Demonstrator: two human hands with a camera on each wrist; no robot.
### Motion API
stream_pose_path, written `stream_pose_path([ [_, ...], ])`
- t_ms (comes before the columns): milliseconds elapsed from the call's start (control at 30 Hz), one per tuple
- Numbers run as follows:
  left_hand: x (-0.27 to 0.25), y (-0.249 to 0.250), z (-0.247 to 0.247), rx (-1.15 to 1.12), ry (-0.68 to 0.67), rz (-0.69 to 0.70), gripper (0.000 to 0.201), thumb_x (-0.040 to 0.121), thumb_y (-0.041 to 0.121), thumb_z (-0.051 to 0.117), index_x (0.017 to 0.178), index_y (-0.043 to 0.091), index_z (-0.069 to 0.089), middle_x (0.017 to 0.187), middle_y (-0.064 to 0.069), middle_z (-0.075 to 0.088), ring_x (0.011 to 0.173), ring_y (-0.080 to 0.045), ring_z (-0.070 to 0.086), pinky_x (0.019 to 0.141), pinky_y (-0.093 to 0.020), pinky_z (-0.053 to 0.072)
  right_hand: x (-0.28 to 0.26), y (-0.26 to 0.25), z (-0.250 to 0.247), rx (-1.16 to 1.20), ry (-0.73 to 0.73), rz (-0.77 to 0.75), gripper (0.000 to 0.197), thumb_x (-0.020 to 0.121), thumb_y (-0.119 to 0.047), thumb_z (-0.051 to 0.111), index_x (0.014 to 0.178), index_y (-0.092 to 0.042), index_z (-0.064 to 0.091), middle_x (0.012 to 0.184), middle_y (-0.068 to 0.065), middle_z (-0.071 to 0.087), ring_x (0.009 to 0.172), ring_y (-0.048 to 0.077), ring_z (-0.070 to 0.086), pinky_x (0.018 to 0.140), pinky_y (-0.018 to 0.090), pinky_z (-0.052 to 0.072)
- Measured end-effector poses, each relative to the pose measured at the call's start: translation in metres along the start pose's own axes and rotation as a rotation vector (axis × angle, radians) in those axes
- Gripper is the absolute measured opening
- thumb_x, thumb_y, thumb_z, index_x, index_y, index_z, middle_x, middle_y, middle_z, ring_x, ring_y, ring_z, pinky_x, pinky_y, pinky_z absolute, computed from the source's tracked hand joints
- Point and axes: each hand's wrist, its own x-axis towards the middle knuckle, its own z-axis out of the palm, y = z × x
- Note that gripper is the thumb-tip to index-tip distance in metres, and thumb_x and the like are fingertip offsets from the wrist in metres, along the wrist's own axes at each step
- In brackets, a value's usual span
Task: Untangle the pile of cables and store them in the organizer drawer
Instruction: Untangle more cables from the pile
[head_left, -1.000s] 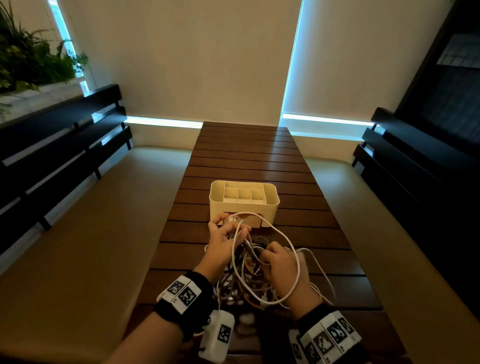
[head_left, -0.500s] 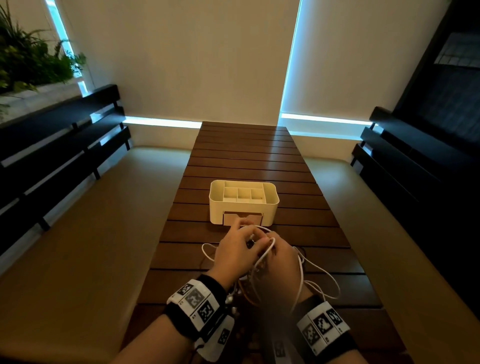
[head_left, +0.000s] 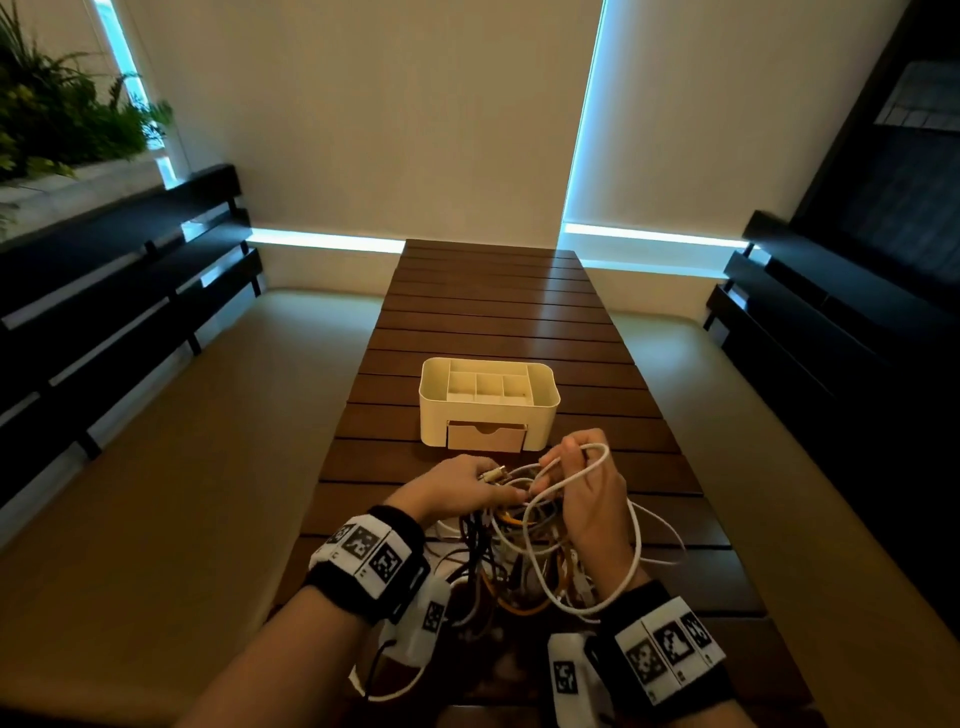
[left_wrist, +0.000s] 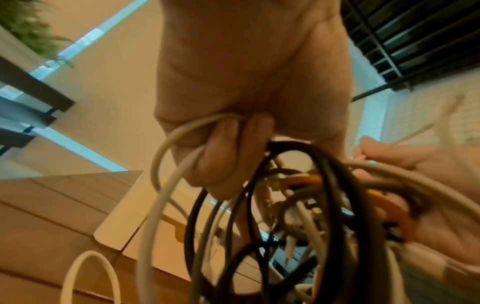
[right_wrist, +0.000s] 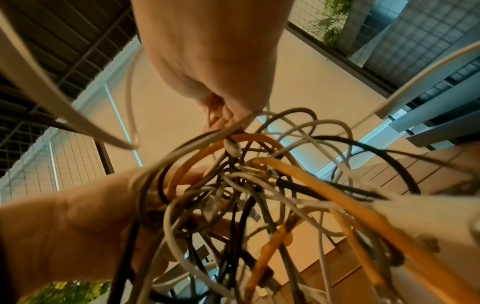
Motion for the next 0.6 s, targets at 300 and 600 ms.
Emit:
stream_pose_path([
  [300,-0.002,-0.006,0.001,0.267,0.214,-0.003,0.028,0.077,0.028,0.069,0.098,0.027,0.051,0.105,0.001,0.061,0.098,-0.022,0.059,0.086,-0.040,0.051,0.011,-0.037,-0.005,0.679,0.313,0.145,0.021,0.099,-0.018,0.038,0.080,-0.015,0.047,0.060,0.000,0.060,0.040,0.011,0.052,0.040,0.021,0.046],
  [600,0.001,-0.024,0.003,0.069,0.396,0.004,0.013,0.075,0.027,0.070,0.088,0.028,0.068,0.086,0.003,0.069,0.086,-0.019,0.063,0.075,-0.040,0.055,0.010,-0.033,0.001,0.645,0.073,-0.024,0.006,0.095,-0.013,0.045,0.089,-0.015,0.047,0.071,0.003,0.062,0.048,0.014,0.055,0.044,0.020,0.046],
])
